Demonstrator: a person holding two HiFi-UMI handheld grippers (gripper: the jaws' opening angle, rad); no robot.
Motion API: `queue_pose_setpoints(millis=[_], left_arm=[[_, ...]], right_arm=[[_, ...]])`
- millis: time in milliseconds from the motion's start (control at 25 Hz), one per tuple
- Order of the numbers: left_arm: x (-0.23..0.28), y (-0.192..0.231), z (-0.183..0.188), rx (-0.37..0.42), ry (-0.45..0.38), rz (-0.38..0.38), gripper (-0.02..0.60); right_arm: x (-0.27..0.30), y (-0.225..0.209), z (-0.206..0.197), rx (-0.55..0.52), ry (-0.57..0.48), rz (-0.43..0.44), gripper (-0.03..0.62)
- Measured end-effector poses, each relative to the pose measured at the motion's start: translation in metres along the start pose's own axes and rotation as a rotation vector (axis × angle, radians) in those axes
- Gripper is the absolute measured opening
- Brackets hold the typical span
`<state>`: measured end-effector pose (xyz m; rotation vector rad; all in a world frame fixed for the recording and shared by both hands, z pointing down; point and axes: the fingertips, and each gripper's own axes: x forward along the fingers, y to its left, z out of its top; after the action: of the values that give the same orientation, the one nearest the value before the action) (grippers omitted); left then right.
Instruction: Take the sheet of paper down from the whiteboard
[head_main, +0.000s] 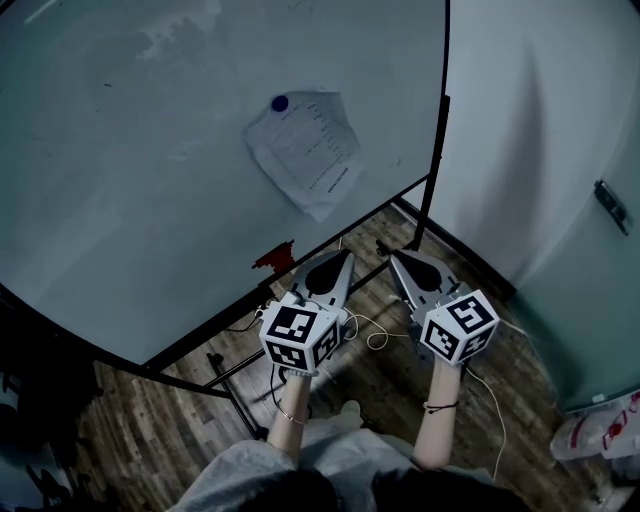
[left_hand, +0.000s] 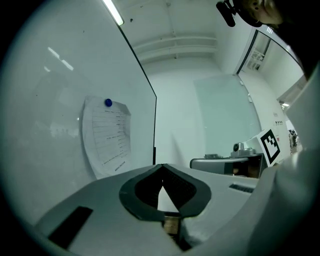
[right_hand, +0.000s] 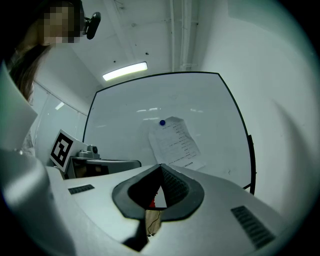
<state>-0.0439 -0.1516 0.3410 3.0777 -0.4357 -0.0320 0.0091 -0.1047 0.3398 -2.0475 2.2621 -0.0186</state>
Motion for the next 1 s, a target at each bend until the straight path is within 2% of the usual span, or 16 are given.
queue_pose_setpoints(millis=[600, 760, 1000], left_arm=[[0.023, 0.051, 0.007, -0.005, -0.021, 0.005, 0.006], [0.024, 0.053, 0.003, 0.028, 0.005, -0.017, 0.006], [0.023, 0.059, 0.008, 0.063, -0.005, 0.009, 0.006]], right_arm=[[0.055, -0.014, 0.014, -0.033, -0.023, -0.011, 0.000], [0.063, -0.013, 0.007, -0.004, -0.046, -0.018, 0.000], [0.076, -0.015, 0.009, 0.013, -0.055, 0.014, 0.000]])
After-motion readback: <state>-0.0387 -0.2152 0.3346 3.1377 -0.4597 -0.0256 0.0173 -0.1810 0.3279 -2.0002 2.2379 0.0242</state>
